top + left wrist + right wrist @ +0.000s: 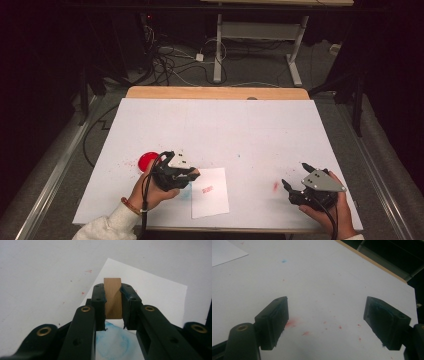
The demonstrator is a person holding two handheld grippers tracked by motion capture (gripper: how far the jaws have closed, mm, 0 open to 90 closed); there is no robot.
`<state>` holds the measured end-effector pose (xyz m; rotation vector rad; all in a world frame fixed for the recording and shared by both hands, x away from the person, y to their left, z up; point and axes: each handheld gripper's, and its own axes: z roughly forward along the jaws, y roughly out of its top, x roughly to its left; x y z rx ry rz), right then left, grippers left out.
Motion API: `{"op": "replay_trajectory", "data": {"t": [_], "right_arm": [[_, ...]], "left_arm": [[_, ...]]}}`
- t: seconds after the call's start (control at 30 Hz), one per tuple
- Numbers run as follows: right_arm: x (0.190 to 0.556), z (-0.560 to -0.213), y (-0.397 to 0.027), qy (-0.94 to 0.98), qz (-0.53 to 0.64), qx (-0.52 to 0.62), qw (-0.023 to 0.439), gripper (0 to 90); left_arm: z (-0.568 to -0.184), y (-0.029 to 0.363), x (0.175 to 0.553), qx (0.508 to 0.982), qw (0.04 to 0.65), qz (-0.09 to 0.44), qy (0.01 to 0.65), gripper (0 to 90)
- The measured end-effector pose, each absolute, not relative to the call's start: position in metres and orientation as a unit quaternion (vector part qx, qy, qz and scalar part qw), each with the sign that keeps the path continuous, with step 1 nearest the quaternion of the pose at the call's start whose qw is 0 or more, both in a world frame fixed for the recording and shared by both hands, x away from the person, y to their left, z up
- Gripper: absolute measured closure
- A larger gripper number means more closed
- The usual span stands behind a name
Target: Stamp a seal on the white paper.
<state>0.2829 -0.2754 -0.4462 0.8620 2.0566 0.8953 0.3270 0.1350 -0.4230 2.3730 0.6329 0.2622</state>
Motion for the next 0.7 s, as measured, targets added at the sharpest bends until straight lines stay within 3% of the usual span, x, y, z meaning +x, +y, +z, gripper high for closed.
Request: {"op": "replay_trajectory", "data": {"t": [0.7], "right_arm": [[0.293, -0.444, -0.263, 0.803, 0.359, 0.317, 0.355, 20.6]], "left_arm": [[-0.418, 0.171, 0.323, 0.893, 0.328, 0.125, 0.283, 73.7]]}}
